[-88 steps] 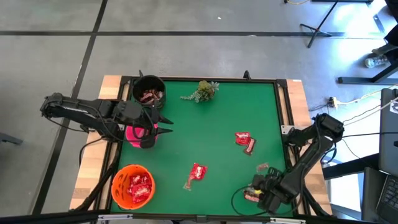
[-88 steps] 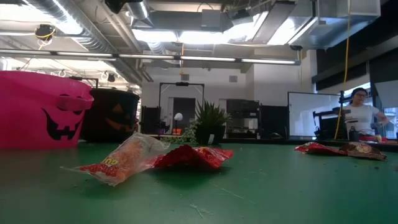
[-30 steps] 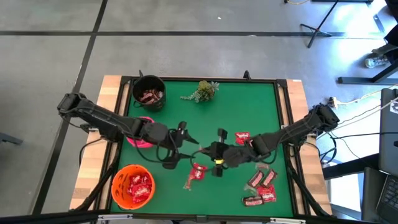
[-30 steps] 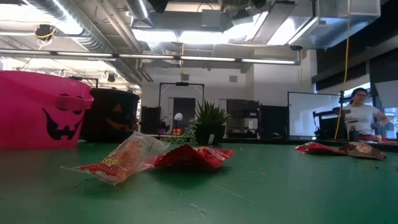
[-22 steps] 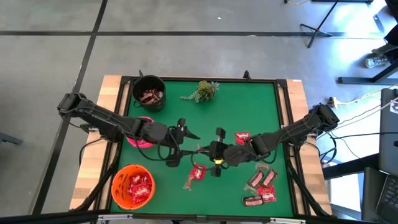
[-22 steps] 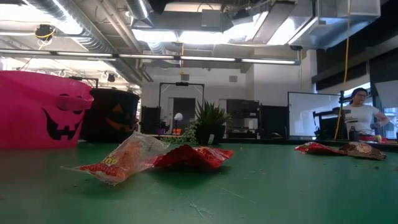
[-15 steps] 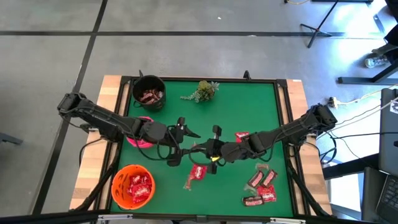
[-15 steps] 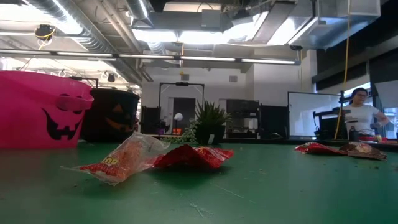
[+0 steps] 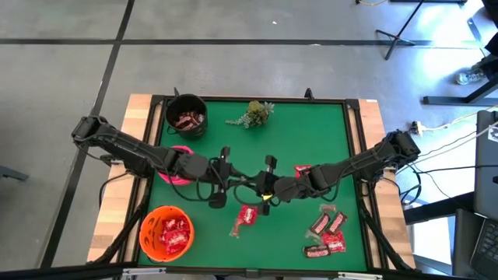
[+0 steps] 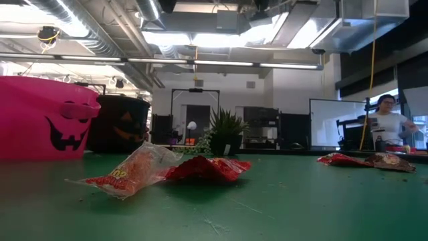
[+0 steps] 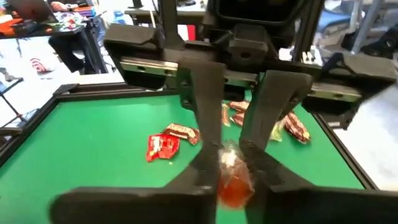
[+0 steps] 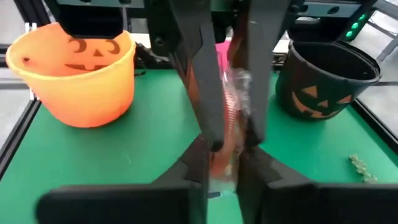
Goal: Sort candy
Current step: Put the orange gummy into the pink bucket
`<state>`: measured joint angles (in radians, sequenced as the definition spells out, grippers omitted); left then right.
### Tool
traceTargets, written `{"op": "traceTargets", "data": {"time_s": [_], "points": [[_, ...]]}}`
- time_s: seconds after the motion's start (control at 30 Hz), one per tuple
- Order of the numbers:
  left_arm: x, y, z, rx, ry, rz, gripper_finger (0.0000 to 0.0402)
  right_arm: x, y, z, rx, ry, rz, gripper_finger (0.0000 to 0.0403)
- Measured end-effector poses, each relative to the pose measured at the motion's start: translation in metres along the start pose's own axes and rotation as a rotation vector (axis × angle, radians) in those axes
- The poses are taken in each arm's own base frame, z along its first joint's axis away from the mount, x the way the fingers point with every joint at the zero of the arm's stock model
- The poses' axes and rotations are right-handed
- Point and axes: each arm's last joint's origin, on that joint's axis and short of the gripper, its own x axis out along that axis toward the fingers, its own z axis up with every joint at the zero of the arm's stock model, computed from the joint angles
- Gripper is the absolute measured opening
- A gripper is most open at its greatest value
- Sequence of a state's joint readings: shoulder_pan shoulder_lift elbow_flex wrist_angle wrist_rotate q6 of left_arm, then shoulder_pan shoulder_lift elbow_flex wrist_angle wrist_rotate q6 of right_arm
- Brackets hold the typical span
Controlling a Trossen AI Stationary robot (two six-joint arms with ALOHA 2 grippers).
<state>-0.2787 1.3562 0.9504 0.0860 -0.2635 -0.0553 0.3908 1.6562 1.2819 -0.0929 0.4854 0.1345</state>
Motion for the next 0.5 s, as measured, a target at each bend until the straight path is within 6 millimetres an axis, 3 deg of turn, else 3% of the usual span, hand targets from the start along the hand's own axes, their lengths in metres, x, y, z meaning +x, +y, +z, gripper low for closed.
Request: {"op": "traceTargets", "data": {"time_s": [0.07, 0.23, 0.37, 0.5], "points": [[-0.002, -0.001, 0.0, 0.015, 0.012, -0.005, 0.0012, 0.0, 0.0, -0.001, -0.007, 0.01, 0.02, 0.0078], [-0.024, 0.004, 0.001, 0.04, 0.08, 0.026, 0.0012, -0.001, 0.004, -0.001, 0.006, 0.023, 0.113, 0.0187], [-0.06, 0.017, -0.001, 0.04, 0.188, 0.123, 0.0007, -0.005, 0.003, -0.001, 0.015, 0.046, 0.125, 0.0266], [-0.106, 0.033, -0.015, -0.034, 0.373, 0.258, 0.0008, -0.01, 0.001, -0.001, 0.046, 0.073, 0.124, 0.0309]]}}
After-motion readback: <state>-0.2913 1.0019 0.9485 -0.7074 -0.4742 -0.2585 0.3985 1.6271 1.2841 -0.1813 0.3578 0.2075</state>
